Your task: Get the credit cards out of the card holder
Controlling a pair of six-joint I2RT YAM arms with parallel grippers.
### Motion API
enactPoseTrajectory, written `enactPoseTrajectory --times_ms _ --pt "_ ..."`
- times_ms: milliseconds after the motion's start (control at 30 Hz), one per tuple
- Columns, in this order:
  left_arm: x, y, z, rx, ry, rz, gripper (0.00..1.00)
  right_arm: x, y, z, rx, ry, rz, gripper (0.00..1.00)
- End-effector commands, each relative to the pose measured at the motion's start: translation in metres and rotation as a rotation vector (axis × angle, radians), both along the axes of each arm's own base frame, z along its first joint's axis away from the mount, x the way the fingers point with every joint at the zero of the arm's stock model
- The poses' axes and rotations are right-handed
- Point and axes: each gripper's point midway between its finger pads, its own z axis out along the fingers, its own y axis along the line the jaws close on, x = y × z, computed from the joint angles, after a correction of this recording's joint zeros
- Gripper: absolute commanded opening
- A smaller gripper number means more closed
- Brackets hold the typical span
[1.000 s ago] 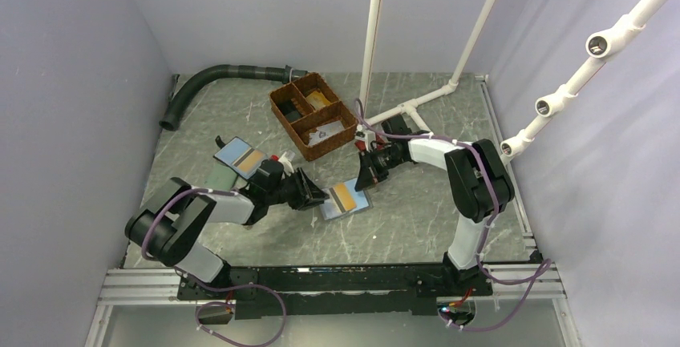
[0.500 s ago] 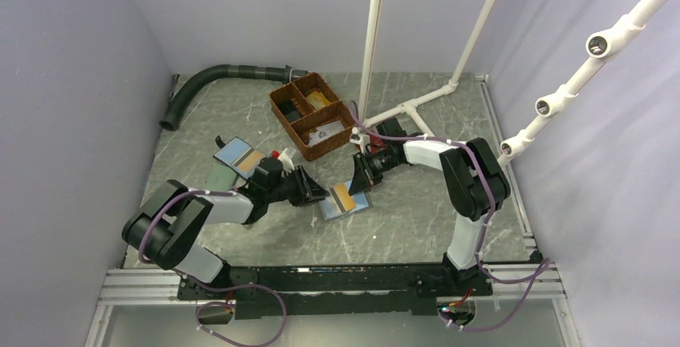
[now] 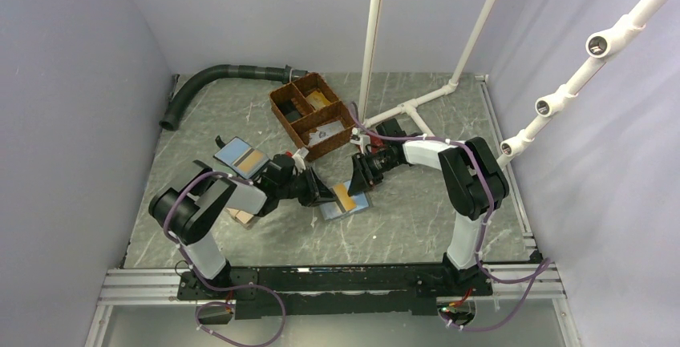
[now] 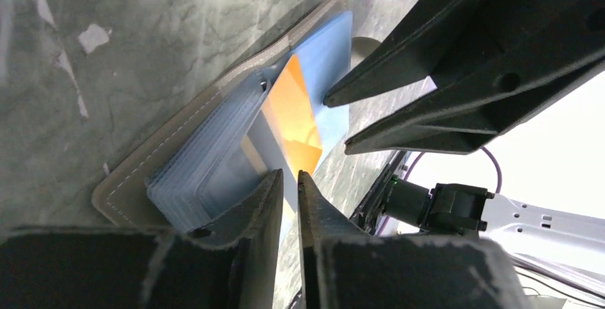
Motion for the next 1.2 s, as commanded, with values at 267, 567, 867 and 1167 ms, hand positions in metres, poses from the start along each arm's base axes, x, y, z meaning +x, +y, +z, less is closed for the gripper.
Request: enactPoseTrajectory --times_ms 267,567,867,1167 --pt "-0.03 0.028 -0.046 0.15 0.24 0.056 0.07 0.006 0.004 -0.003 0.001 0.021 -0.03 0.54" --pt "-0.038 0.041 -0.055 0.183 0.296 0.096 0.03 -0.008 0.017 -0.01 0.012 0.095 -0.009 0.57" --pt "-0.043 0.044 -0.06 0.192 0.327 0.099 0.03 -0.01 0.02 -0.015 -0.015 0.102 -0.01 0.61" --pt "-0.05 0.049 -0.068 0.212 0.367 0.09 0.02 -0.011 0.022 -0.02 -0.014 0.151 -0.032 0.67"
